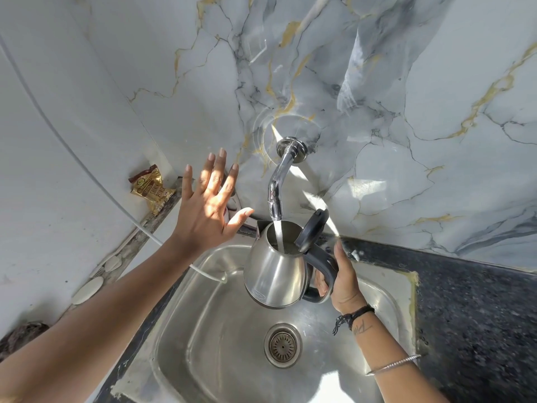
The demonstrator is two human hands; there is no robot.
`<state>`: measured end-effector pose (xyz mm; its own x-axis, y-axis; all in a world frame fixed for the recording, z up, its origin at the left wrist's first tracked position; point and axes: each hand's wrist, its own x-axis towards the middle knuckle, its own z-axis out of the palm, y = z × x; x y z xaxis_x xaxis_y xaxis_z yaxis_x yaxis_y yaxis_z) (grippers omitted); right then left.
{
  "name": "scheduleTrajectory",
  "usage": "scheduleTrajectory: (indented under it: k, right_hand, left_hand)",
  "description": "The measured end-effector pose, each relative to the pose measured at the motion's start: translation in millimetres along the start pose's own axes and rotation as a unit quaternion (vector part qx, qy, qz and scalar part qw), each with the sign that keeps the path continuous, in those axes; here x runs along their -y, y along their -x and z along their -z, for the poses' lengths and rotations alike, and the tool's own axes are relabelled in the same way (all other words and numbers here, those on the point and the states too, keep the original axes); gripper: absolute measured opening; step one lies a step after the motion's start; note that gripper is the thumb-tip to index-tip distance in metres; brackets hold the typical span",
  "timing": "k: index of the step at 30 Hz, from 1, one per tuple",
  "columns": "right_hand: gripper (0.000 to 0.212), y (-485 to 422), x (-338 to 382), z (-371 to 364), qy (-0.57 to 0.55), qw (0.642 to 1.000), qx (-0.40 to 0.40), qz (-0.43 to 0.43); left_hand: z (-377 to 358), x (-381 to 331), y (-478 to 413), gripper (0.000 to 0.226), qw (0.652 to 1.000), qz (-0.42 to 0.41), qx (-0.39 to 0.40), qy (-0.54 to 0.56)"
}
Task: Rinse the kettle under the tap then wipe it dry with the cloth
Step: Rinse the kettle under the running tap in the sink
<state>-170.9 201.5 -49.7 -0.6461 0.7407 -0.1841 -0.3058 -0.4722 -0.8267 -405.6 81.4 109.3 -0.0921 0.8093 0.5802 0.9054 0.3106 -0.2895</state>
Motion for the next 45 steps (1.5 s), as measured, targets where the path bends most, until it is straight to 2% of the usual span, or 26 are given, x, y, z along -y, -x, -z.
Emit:
scheduleTrajectory:
  k: [5, 16, 22, 27, 32, 36, 39, 45]
  right_hand:
    - [0.083, 1, 2, 1, 0.026, 1.000, 0.002, -0.015]
    - [0.072, 3, 3, 4, 0.035, 0.999, 0.016, -0.002]
    - [0.076, 4, 3, 6, 0.056, 0.998, 0.025, -0.006]
    - [0.062, 3, 2, 5, 0.029, 0.999, 0.028, 0.010]
    - [0.078, 1, -3, 7, 0.055, 0.998, 0.015, -0.010]
    - [0.076, 0, -7, 11, 0.042, 0.999, 0.011, -0.022]
    - [0.088, -1, -11, 14, 0.040, 0.999, 0.017, -0.019]
    - [0.082, 2, -6, 12, 0.048, 0.998, 0.020, -0.025]
  left_hand:
    - [-2, -1, 1, 0.078, 1.000, 0.002, 0.006, -0.002]
    - [-5, -2, 2, 0.076, 1.000, 0.009, 0.019, 0.006]
    - [-6, -1, 2, 0.076, 0.999, 0.017, 0.037, -0.001]
    - [-6, -3, 3, 0.076, 0.999, 0.029, 0.043, -0.005]
    - [-8, -6, 7, 0.075, 0.998, 0.042, 0.042, 0.000]
    - [-9, -9, 7, 0.074, 0.997, 0.054, 0.054, 0.006]
    - [-10, -11, 7, 0.073, 0.997, 0.053, 0.061, 0.014]
    - [-11, -17, 5, 0.070, 0.996, 0.058, 0.053, 0.039]
